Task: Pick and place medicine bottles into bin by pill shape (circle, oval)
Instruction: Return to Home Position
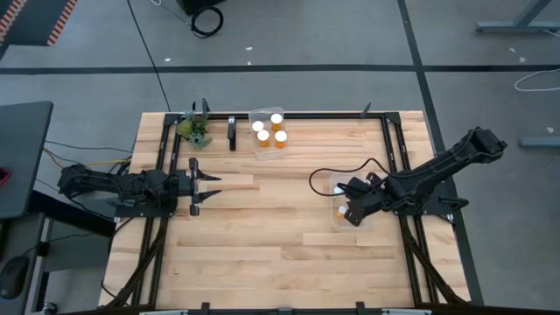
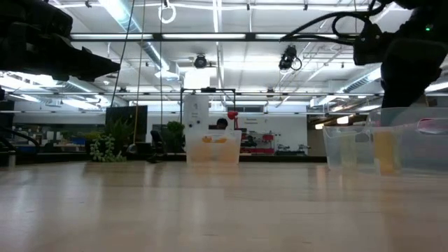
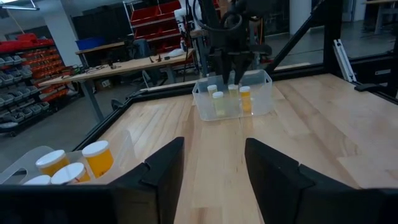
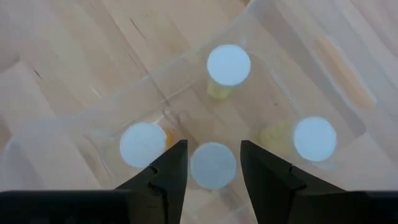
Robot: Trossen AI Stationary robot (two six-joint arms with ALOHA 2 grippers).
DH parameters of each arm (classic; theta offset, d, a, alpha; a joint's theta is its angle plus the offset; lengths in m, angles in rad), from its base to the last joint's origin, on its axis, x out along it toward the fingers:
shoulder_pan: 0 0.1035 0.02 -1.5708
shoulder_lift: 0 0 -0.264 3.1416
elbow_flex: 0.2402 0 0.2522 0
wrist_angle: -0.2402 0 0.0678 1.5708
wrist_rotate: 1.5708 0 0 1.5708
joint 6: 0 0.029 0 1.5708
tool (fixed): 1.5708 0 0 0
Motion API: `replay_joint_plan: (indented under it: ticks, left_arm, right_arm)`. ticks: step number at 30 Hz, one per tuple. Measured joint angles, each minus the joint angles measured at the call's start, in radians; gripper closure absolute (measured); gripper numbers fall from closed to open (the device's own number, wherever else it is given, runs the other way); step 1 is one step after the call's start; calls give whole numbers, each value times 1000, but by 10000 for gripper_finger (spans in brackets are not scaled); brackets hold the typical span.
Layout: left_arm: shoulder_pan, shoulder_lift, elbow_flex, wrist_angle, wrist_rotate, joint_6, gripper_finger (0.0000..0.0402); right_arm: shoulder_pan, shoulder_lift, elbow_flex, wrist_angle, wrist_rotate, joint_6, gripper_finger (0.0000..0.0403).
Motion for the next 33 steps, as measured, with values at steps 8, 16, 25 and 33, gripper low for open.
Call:
replay_joint_plan:
  ticks: [8,16,25,33]
  left_arm:
    - [0,0,0,0,0,0,224]
    - [0,0,0,0,0,0,221]
    - [0,0,0,0,0,0,224]
    - [0,0,0,0,0,0,223]
  right_arm:
    - [-39,0,16,-18,-14,-36,248]
    - [-46,-127,16,27,17,-147,255]
    - [-46,-356,5,39,97,-219,272]
    - [-48,-570,-145,259,130,-359,307]
